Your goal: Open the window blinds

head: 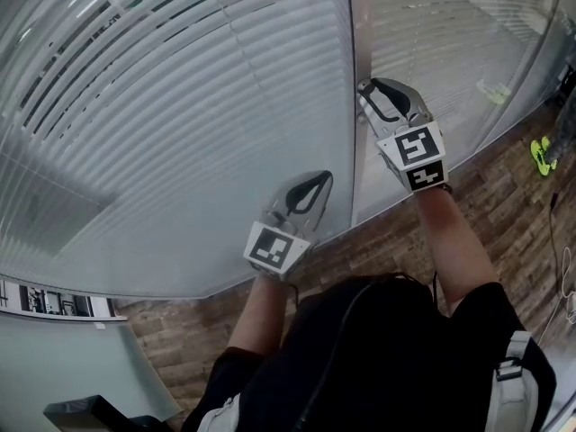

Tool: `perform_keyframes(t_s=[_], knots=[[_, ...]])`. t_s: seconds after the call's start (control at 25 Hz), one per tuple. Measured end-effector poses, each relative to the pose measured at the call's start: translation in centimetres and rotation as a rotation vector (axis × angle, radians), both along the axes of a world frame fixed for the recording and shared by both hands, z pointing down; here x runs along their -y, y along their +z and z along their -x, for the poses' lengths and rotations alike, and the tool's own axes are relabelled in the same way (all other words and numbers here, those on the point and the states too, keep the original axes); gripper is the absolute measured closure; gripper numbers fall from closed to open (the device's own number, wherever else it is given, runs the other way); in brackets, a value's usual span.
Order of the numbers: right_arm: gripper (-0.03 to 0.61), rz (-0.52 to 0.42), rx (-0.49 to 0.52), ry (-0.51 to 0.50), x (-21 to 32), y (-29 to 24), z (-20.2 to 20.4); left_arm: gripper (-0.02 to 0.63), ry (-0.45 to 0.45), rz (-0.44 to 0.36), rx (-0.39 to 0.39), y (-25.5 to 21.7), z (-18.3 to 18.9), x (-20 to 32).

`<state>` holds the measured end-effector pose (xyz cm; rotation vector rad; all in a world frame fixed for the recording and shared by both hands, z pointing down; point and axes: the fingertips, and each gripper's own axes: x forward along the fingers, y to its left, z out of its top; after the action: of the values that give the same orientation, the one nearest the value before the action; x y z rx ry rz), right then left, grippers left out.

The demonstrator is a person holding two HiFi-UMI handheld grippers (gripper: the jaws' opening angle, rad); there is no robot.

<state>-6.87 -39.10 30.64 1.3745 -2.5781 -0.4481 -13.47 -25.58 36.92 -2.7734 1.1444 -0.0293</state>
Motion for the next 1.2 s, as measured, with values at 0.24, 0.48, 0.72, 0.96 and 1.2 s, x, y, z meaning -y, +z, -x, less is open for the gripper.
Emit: perform_keyframes(t_s=[0.24,0.48,0.72,0.96,1.2], knots=[[0.451,0.062,0.122,-0.004,0.6,0.5,-0.6,0.609,-0.001,0.005,-0.004,0.1,0.4,0.1],[0.451,0.142,0.281,0.001,0.5,0.2,-0.8,0.609,0.009,0.008,-0.004,0.1,0.1,0.0],[0.451,0.225,0.441,-0.007,0.6,0.0,-0.9,0.609,0.027,0.000,-0.006,0.1,-0.5,0.1],[0.451,0.286,0.582,-0.020,0.5,-0.1,-1.2,0.609,0.028,-0.024,-0.039,0.1,-0.3,0.2],[0.451,0.319,0.670,-0.018,0.5,-0.2,-1.4,0.609,0.025,-0.005,-0.017,-0.1,-0.1,0.0]])
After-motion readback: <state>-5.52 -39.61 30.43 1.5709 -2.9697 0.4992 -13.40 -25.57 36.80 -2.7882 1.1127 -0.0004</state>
